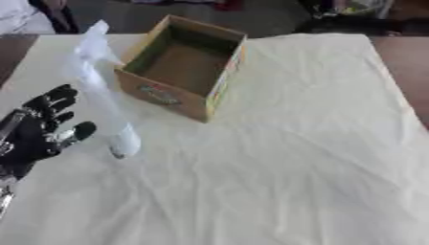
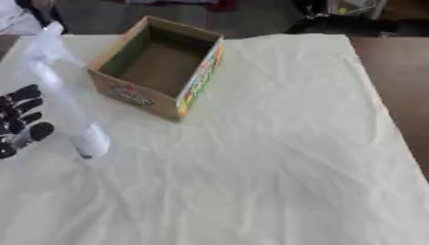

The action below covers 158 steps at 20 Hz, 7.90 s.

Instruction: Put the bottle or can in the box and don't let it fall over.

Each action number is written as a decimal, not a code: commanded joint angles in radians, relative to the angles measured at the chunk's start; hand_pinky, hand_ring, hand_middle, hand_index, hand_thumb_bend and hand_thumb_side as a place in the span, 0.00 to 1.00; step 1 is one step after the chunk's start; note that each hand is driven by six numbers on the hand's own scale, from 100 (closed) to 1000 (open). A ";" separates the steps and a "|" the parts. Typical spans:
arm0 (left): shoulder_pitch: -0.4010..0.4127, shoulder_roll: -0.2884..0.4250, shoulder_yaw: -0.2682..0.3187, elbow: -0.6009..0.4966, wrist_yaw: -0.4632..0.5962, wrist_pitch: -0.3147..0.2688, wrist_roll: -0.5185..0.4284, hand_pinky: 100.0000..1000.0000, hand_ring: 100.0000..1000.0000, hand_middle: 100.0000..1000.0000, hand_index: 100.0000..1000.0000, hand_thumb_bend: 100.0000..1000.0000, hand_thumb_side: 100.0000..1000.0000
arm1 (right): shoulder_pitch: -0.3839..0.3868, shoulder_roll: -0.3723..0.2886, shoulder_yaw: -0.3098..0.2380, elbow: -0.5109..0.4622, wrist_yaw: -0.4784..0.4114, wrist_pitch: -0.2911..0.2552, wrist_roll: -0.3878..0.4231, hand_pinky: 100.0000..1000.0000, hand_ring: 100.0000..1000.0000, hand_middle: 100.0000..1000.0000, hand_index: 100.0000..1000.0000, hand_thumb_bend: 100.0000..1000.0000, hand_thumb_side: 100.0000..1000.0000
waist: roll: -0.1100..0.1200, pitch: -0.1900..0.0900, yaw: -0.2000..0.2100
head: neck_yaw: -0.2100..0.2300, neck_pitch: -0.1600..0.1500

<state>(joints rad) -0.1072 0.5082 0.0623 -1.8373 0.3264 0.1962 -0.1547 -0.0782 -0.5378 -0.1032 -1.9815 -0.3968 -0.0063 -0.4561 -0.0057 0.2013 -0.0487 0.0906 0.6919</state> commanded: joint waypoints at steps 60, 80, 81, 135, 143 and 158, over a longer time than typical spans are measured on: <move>-0.148 -0.039 -0.134 0.122 -0.044 0.082 -0.114 1.00 0.63 0.58 0.29 0.00 0.00 | -0.012 0.003 0.005 -0.018 -0.008 0.014 0.007 0.94 1.00 0.96 0.73 0.00 0.47 | -0.002 -0.003 -0.018 | 0.018 -0.017; -0.174 -0.035 -0.126 0.094 -0.062 0.040 -0.105 1.00 0.46 0.25 0.01 0.00 0.59 | -0.011 0.002 0.002 -0.018 -0.011 0.019 0.002 0.95 1.00 0.95 0.73 0.00 0.47 | -0.001 -0.006 -0.018 | 0.013 -0.018; -0.176 -0.034 -0.124 0.089 -0.064 0.034 -0.102 1.00 0.46 0.26 0.01 0.00 0.61 | -0.011 0.002 0.002 -0.018 -0.011 0.019 0.002 0.95 1.00 0.95 0.73 0.00 0.47 | -0.001 -0.006 -0.018 | 0.013 -0.017; -0.898 -0.034 -0.026 0.698 -0.564 -0.219 0.368 1.00 0.84 0.65 0.38 0.00 0.64 | -0.103 0.047 0.043 -0.018 -0.035 0.042 0.050 0.96 1.00 0.95 0.72 0.00 0.50 | -0.001 0.066 -0.127 | 0.087 -0.125; -0.921 -0.031 -0.039 0.884 -0.675 -0.295 0.258 1.00 1.00 0.99 0.77 0.00 0.57 | -0.097 0.046 0.039 -0.018 -0.035 0.041 0.045 0.96 1.00 0.95 0.72 0.00 0.50 | 0.002 0.059 -0.121 | 0.072 -0.111; -0.939 -0.028 -0.017 0.983 -0.648 -0.362 0.210 1.00 1.00 1.00 0.80 0.00 0.69 | -0.091 0.048 0.036 -0.018 -0.040 0.043 0.045 0.96 1.00 0.96 0.72 0.00 0.50 | -0.002 0.051 -0.118 | 0.060 -0.108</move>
<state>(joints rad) -1.0186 0.4566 0.0415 -0.8388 -0.3247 -0.1648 0.0627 -0.1659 -0.4770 -0.0551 -1.9815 -0.4362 0.0368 -0.4113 -0.0061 0.2777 -0.1651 0.1543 0.5876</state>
